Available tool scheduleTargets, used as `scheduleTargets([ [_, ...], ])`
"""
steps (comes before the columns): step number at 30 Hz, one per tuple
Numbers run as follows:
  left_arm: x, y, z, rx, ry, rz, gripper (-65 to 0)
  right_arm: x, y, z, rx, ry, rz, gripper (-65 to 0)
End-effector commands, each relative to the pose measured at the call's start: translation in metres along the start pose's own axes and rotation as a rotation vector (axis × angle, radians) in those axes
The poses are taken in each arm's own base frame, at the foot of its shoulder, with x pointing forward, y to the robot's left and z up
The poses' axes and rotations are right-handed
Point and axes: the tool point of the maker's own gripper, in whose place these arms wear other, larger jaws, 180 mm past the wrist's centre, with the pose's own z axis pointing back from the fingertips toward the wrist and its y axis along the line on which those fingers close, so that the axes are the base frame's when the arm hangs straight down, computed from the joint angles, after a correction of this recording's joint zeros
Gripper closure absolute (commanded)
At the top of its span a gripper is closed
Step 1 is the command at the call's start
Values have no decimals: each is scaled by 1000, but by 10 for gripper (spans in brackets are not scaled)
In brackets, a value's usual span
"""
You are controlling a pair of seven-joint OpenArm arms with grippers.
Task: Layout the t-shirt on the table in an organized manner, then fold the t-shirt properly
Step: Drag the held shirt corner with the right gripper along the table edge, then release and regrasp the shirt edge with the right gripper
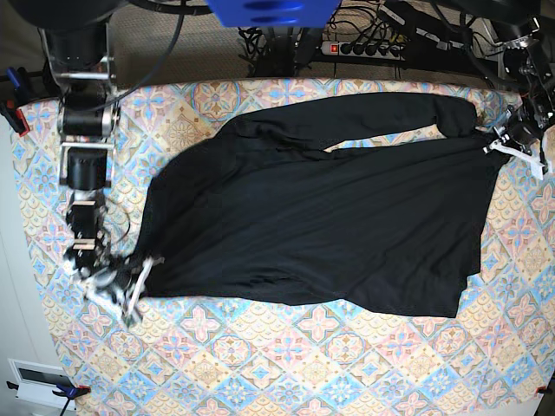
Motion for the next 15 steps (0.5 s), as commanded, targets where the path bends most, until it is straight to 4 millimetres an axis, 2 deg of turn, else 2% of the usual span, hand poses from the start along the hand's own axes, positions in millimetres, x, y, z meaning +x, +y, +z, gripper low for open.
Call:
scheduleTargets([
  [1, 19, 4, 8, 15, -48, -20, 0, 24, -23, 8, -42, -54, -4, 0],
  [3, 16, -1, 5, 4, -49, -9, 0, 41, -37, 10, -57, -89, -18, 0],
  [5, 16, -4, 4, -5, -52, -2, 0, 53, -51, 11, -91, -126, -44, 0],
  [6, 22, -9, 3, -15, -67, 2, 0, 58, -58, 11, -117, -149, -63, 0],
  [11, 19, -25, -3, -55, -72, 39, 0, 84, -84, 16, -206, -244, -109, -1],
  [13, 23, -35, -6, -79, -84, 51, 0, 84, -89, 16, -222, -239, -126, -8],
  [15, 22, -41, -8, -93, -87, 64, 0, 81, -91, 15, -230, -229, -132, -46],
])
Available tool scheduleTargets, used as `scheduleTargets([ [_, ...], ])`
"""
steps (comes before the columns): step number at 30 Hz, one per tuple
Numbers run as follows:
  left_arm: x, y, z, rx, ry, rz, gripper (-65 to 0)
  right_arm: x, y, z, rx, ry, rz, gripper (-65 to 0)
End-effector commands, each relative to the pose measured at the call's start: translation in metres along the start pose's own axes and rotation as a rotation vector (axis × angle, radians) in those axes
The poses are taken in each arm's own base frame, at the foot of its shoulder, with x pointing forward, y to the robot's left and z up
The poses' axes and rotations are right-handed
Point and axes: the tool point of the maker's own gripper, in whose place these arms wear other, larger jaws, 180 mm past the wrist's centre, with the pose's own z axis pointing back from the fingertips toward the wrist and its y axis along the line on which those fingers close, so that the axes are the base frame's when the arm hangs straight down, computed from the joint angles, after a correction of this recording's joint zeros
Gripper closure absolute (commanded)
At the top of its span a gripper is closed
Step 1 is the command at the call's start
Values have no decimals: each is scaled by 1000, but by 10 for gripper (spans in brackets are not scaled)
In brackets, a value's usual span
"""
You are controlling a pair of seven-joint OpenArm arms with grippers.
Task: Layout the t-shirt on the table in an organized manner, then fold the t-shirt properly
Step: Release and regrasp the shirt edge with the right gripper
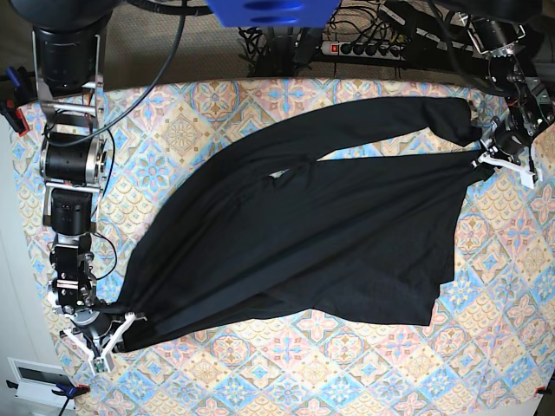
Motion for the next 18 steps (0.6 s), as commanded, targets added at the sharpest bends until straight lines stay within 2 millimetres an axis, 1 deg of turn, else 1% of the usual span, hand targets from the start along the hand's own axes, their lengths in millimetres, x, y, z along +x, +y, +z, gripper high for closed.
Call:
scheduleTargets([
  [1, 19, -4, 5, -10, -50, -17, 0, 21, -18, 5, -39, -44, 3, -71],
  [3, 18, -5, 5, -13, -48, -14, 0, 18, -13, 3, -30, -30, 31, -134],
  [5, 18, -5, 5, -14, -49, -14, 0, 12, -6, 1, -18, 13, 73, -182],
  [6, 18, -5, 5, -14, -49, -14, 0, 10, -3, 1, -13, 28, 96, -197],
  [8, 18, -5, 5, -14, -49, -14, 0, 20, 1, 3, -11, 17, 130, -197],
  [9, 19, -5, 5, -14, -50, -15, 0, 16, 1, 6, -15, 25, 144, -191],
  [11, 19, -4, 5, -12, -51, -15, 0, 0, 0, 14, -23, 57, 171, -183],
  [13, 20, -3, 6, -10, -54, -14, 0, -11, 11, 25, -19, 72, 197, -182],
  [18, 23, -3, 7, -9, -61, -14, 0, -51, 29, 61, -15, 141, 237, -185],
])
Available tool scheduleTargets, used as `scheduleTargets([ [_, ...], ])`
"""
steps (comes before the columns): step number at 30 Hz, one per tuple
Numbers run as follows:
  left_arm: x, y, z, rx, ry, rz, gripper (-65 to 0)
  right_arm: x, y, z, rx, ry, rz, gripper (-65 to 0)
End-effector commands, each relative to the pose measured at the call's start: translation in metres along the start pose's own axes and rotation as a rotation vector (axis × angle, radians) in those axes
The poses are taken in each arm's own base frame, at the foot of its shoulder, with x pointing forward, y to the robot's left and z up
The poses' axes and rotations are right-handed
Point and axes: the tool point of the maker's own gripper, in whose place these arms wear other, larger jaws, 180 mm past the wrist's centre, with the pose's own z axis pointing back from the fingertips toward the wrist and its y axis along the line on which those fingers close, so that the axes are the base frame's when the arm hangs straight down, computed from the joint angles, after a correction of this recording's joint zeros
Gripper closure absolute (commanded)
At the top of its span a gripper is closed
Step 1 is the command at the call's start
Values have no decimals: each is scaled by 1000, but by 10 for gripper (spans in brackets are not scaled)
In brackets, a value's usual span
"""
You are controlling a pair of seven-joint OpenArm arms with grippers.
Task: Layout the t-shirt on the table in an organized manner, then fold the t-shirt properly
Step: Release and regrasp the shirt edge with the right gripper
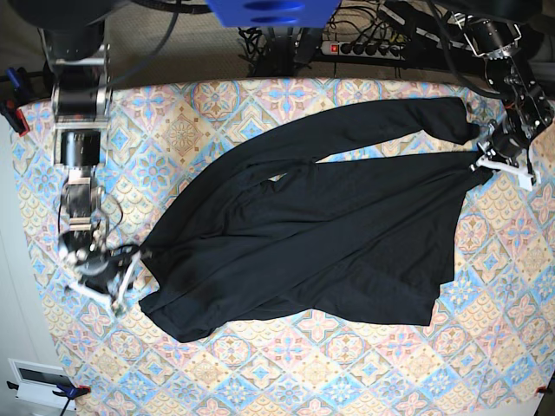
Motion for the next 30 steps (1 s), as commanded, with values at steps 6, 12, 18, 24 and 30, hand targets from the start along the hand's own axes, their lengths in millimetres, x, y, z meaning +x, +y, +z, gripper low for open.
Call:
scheduleTargets([
  [6, 23, -5, 5, -11, -59, -12, 0, -9, 3, 22, 1, -17, 25, -185],
  [12, 25, -5, 6, -10, -62, -15, 0, -15, 19, 18, 29, -24, -55, -186],
  [18, 25, -5, 6, -10, -61, -15, 0, -28, 27, 10, 55, 11, -84, -182],
  [24, 23, -3, 6, -5, -55, -13, -40, -28, 47, 3, 135, -6, -178, -205],
  [30, 22, -3, 6, -4, -54, -12, -161, -25, 55, 3, 182, -30, -240, -273],
])
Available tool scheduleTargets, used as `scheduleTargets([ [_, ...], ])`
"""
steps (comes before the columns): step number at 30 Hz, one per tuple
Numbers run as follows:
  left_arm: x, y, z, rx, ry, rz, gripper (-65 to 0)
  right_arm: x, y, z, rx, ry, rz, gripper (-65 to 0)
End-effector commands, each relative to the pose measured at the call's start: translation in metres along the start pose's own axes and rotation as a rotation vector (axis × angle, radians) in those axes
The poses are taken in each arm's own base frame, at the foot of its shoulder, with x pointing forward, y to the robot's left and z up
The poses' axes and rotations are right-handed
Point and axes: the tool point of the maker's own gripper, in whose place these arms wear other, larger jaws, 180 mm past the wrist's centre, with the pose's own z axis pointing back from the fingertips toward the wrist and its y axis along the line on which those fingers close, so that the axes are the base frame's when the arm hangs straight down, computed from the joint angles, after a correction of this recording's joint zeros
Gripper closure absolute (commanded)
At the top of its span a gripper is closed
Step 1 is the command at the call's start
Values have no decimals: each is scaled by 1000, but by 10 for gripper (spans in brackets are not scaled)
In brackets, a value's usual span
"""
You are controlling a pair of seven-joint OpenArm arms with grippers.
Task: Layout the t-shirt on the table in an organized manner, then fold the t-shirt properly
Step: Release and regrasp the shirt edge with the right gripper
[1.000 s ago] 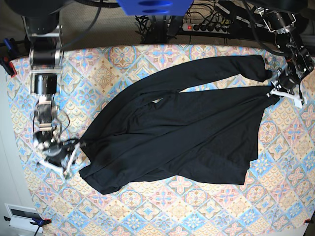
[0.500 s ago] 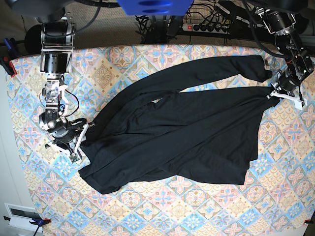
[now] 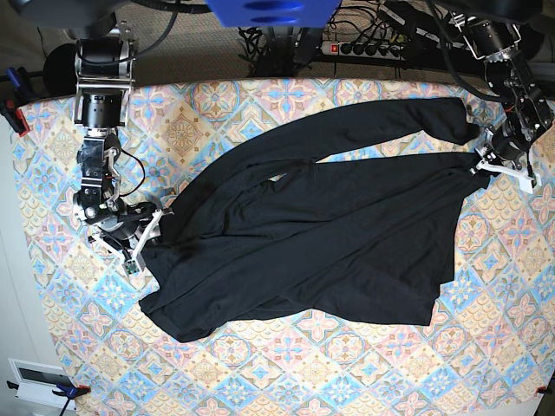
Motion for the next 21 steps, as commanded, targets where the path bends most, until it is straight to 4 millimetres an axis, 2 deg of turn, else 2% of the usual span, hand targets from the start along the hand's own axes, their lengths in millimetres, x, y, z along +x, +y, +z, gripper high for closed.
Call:
scheduleTargets([
  [1, 17, 0, 7, 0, -45, -19, -175, 24, -8, 5, -5, -65, -5, -266],
  [6, 17, 0, 7, 0, -45, -19, -234, 14, -2, -1, 36, -55, -61, -248],
  [16, 18, 1, 7, 0, -46, -18, -238, 7, 3, -2, 53, -69, -92, -246],
  [21, 17, 1, 7, -1, -45, -17, -238, -3, -27, 12, -9, -100, -184, -248],
])
